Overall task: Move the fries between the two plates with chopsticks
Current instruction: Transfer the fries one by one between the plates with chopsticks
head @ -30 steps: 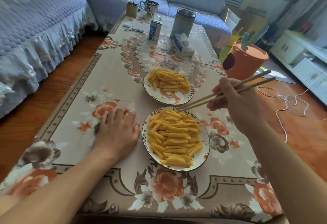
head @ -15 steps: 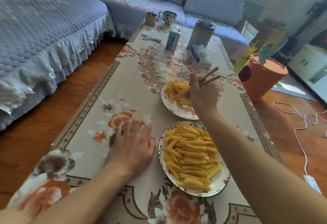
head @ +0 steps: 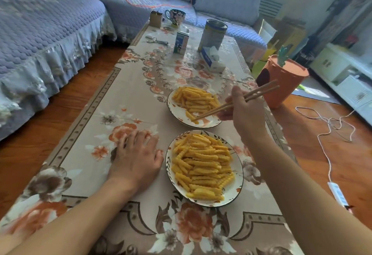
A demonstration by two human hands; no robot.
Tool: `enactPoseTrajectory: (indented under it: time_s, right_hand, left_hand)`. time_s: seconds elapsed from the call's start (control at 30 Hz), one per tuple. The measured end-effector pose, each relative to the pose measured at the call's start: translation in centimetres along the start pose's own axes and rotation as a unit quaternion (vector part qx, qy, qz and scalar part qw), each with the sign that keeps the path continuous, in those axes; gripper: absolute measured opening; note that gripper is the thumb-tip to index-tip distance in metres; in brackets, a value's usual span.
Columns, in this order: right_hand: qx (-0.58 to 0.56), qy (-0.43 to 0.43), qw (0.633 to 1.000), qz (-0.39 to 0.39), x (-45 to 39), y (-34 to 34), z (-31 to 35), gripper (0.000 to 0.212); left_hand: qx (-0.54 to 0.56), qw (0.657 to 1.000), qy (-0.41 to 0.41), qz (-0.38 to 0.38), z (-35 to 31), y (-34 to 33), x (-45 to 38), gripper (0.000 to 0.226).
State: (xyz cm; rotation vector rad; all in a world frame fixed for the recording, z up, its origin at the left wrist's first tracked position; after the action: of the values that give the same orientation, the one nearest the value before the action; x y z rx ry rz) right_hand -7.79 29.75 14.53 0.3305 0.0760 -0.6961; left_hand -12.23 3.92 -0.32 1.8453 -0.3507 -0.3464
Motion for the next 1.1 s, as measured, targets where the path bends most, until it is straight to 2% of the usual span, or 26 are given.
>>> enactPoseTrajectory:
  time_s: [0.1, 0.23, 0.53, 0.73, 0.9, 1.1]
  right_hand:
    - [-0.021, 0.004, 0.999, 0.042, 1.8, 3.2, 0.9, 0.039]
    - [0.005, 0.009, 0.997, 0.075, 3.3, 6.0, 0.8, 0.040]
    - [0.005, -0.005, 0.995, 0.103, 3.3, 7.0, -1.4, 0.035]
    - [-0.084, -0.017, 0.996, 0.017, 1.6, 9.6, -2.5, 0.038]
    - [-0.093, -0.009, 0.995, 0.020, -0.8, 7.0, -3.9, 0.036]
    - [-0.019, 0.030, 0.998, 0.045, -4.1, 1.8, -4.3, 0.029]
  left_hand:
    - [0.000, 1.000, 0.004, 0.002, 0.0, -0.2, -0.1, 0.052]
    - [-0.011, 1.000, 0.006, 0.003, 0.0, -0.3, 0.1, 0.051]
    - [-0.026, 1.000, 0.002, 0.001, -0.2, -0.1, 0.1, 0.059]
    - [-0.031, 1.000, 0.004, 0.006, -0.1, -0.4, 0.0, 0.057]
    - [-0.039, 0.999, 0.001, 0.001, -0.2, -0.4, 0.2, 0.058]
    - [-0.042, 0.999, 0.004, 0.001, 0.0, -0.3, 0.0, 0.059]
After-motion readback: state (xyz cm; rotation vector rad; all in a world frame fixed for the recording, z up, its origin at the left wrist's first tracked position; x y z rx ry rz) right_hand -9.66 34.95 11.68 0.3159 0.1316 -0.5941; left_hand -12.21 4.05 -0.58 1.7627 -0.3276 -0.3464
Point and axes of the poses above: each hand's wrist, its own x-axis away from the middle knuckle, its own y-axis out of the back of the hand, z = x × y, the point moved 10 cm from there along -x, towards the middle knuckle, and after that the axes turned 1 degree about y, right-handed, at the moved point
